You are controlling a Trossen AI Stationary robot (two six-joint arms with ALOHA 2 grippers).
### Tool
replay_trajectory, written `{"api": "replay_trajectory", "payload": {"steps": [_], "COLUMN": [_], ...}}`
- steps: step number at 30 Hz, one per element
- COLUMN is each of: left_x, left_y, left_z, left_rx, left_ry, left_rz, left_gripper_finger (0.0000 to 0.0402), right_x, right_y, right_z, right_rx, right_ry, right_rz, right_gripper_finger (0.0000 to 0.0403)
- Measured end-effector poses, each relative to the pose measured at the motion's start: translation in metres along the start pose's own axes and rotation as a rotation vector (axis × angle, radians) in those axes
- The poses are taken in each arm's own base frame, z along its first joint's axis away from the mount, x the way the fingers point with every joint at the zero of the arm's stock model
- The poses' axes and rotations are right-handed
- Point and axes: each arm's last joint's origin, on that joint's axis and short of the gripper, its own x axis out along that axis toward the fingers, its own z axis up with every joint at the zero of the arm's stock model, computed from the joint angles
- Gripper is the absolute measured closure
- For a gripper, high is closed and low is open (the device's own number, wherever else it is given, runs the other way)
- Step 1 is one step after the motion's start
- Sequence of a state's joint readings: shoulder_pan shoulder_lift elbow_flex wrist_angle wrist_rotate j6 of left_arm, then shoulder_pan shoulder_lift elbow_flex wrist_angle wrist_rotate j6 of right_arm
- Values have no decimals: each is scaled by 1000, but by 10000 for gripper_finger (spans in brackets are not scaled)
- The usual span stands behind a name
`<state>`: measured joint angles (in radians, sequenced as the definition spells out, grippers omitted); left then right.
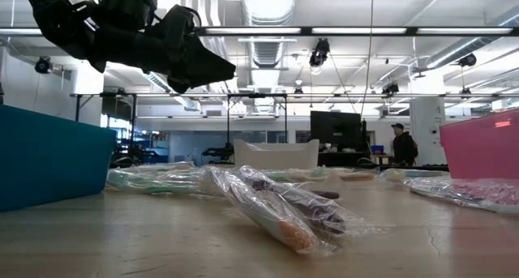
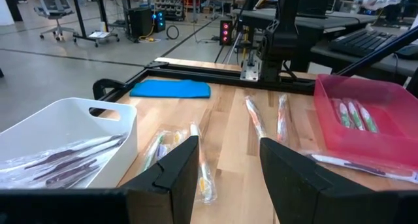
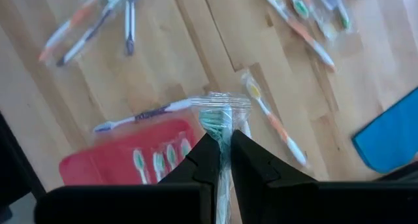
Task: Pick & Place Toothbrushes
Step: Put the green toothbrush into the pink bin
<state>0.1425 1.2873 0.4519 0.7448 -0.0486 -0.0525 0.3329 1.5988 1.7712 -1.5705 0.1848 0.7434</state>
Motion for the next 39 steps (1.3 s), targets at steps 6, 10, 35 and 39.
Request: {"api": "replay_trajectory", "payload": {"steps": [6,10,35,39], "left_x": [0,0,0,0], "left_y": [0,0,1,1], "left_z": [0,0,0,0], "left_rx": [0,0,0,0], "left_ry": [1,1,0,0], "left_rz": [7,7,30,29], "left_gripper_finger": [234,234,234,234], "right_x": [7,13,106,118], "right_y": [-13,-23,-17,-13], "right_z": [-22,-34,-94,-98], "right_rx": [-8,-12,-157,-147], "right_ry": [33,53,76,69], "right_rz": [-29,-43,-36,7], "right_gripper_finger": [380,380,380,380]}}
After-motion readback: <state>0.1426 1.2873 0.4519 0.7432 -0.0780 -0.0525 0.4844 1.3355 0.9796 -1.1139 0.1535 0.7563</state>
